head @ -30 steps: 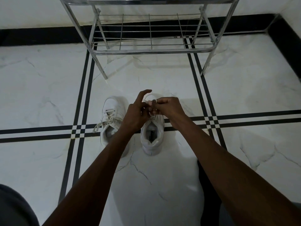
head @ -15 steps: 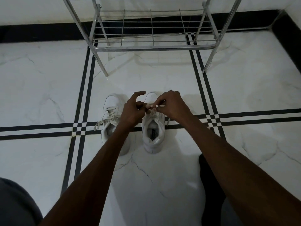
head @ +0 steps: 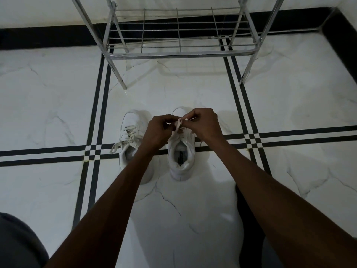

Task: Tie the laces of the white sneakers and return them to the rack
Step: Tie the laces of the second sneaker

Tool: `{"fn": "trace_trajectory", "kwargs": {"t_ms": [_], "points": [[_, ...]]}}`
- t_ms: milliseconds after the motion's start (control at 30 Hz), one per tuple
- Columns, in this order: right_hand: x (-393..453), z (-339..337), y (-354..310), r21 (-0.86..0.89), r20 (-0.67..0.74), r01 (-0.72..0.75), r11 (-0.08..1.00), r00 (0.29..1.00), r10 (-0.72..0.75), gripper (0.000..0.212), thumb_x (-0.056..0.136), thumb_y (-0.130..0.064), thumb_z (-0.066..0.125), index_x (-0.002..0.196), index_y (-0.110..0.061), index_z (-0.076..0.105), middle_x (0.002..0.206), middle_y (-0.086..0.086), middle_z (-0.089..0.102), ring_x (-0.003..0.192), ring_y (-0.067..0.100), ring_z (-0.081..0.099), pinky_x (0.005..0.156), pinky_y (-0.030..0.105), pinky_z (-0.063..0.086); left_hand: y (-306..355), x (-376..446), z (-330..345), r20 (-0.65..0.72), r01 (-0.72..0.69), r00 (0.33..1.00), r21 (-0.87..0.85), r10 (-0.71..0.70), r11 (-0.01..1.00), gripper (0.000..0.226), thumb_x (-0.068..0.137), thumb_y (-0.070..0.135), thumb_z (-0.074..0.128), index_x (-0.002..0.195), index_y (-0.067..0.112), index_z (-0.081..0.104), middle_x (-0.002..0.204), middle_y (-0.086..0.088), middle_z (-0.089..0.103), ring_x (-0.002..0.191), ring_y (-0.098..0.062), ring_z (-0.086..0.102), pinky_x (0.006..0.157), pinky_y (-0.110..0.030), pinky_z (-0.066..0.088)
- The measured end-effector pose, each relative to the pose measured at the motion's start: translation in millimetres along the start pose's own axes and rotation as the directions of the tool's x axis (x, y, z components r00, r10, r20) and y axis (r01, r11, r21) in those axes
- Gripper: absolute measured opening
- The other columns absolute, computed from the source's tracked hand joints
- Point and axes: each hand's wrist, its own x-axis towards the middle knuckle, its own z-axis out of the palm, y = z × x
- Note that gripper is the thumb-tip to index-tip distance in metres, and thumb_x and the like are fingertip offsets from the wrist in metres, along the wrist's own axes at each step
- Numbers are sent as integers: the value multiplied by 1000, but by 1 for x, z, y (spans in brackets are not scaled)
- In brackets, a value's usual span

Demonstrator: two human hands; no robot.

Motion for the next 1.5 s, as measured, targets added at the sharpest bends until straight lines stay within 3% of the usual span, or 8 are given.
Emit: {"fn": "trace_trajectory", "kwargs": {"t_ms": [133,233,467,767,1033,1267,1367,1500], "points": [[-1,-13,4,-11,72,-55,998,996,56,20,71,-25,90,85,-13,82,81,-1,78,67,-3,70,58,10,51,-1,-1,-2,-75,-77,993,198,93,977,22,92,6,65,103,14,82,94,-4,81,68,0,68,63,-6,51],[-4,-24,12,-53,27,-155,987,987,156,25,71,-29,90,88,-12,82,82,-2,77,66,-4,66,57,3,48,-2,-7,-6,-104,-75,988,308,112,949,23,88,8,63,96,17,83,91,-2,82,81,-12,74,76,-26,59],[-17,-44,43,-25,-35,-456,890,890,455,28,74,-30,88,88,-7,81,89,9,79,93,21,73,86,32,57,-23,-27,-22,-116,33,991,664,60,747,13,88,22,68,92,28,79,90,3,79,94,-28,69,95,-49,48],[-22,-42,56,-31,-120,-498,867,863,491,24,73,-36,87,75,-13,79,84,8,79,92,26,75,90,46,60,-21,-45,-19,-128,36,984,830,127,556,23,70,1,65,83,19,65,82,3,71,96,-30,52,86,-46,29],[-21,-39,61,-82,-160,-523,848,847,507,26,75,-32,87,84,-8,82,86,10,79,91,26,75,88,37,60,-27,-45,-13,-161,87,984,814,78,574,18,77,6,65,86,22,66,88,2,74,99,-29,52,86,-45,26],[-19,-39,42,-258,-164,-198,946,974,159,16,79,-18,84,85,-5,78,90,11,79,87,24,73,80,31,56,-26,-34,-17,-165,110,986,694,7,712,18,92,14,66,100,25,79,95,-2,77,113,-32,55,99,-51,35],[-15,-37,38,-228,-8,-58,972,998,58,29,79,-15,83,105,-10,71,114,6,71,104,20,64,85,25,45,-26,-24,-14,-94,53,996,537,-3,842,26,95,21,67,120,24,73,115,-7,76,122,-37,55,99,-54,46],[-17,-23,35,-247,265,129,960,962,-61,39,85,-4,73,123,-11,69,130,11,67,121,23,61,102,23,41,-19,-21,-2,65,-32,998,562,-6,826,38,93,25,65,130,32,65,119,2,75,122,-30,62,106,-58,43]]}}
